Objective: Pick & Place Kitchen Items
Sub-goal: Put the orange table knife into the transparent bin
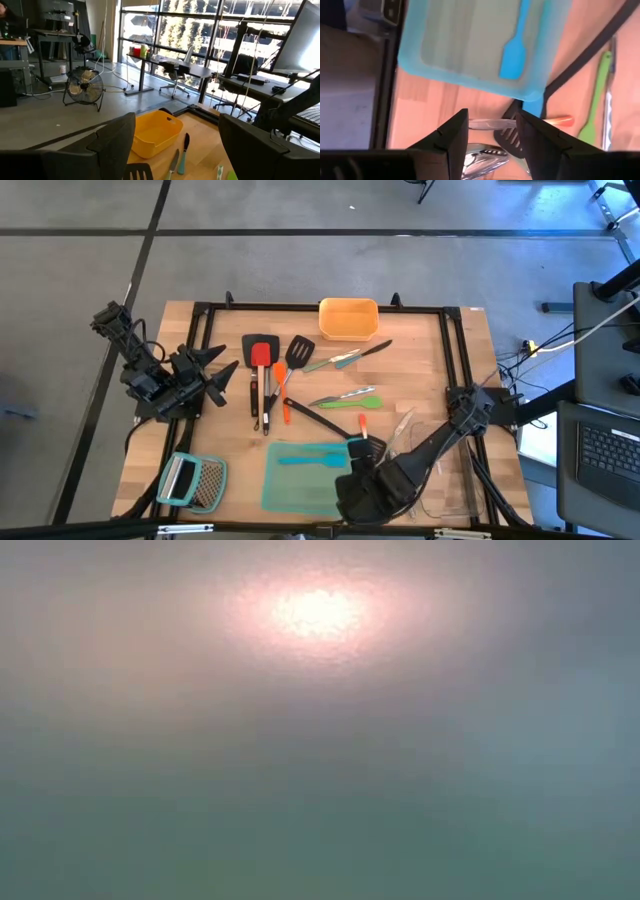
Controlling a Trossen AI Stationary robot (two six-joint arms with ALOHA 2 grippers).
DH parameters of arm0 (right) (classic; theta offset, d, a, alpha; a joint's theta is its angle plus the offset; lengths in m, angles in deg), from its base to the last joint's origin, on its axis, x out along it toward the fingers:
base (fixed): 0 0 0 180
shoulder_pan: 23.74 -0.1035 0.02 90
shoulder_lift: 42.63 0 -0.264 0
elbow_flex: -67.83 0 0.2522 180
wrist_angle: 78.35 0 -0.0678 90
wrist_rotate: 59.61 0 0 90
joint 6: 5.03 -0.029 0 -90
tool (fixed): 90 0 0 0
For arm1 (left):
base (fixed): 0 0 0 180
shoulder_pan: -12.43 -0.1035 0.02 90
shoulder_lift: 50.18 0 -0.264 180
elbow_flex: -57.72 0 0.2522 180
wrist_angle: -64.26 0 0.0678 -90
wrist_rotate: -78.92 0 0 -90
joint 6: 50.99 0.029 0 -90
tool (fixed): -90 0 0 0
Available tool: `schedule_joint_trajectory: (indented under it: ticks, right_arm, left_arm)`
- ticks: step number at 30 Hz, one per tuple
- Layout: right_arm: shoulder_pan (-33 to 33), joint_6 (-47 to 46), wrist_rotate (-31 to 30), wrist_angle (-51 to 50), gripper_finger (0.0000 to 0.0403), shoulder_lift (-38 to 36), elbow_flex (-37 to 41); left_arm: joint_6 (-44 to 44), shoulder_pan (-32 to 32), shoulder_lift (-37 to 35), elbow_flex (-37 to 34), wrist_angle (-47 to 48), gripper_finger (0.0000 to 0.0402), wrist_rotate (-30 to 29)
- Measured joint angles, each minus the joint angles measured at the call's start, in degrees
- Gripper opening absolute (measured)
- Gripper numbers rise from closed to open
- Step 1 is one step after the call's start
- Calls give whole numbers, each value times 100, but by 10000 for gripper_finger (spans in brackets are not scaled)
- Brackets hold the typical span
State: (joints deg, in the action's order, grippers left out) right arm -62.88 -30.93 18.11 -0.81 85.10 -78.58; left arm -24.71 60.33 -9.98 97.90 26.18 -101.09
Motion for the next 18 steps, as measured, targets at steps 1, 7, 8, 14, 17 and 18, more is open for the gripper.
schedule_joint_trajectory:
  ticks: [1,7,8,14,17,18]
  right_arm:
    - [-12,-13,-55,26,167,-1,18]
    - [-148,-65,-649,330,167,-254,512]
    - [-182,-108,-774,433,167,-373,709]
    - [-299,-514,-1125,1973,167,-1549,2854]
    - [-298,-747,-911,3344,167,-2344,4331]
    - [-292,-815,-800,3825,167,-2590,4794]
  left_arm:
    - [0,0,1,0,1,281,0]
    - [0,-154,2,0,-1,281,1]
    - [0,-203,1,0,-1,281,1]
    - [0,-496,2,0,-1,281,1]
    - [0,-612,4,0,-1,281,0]
    - [0,-648,4,0,-1,281,1]
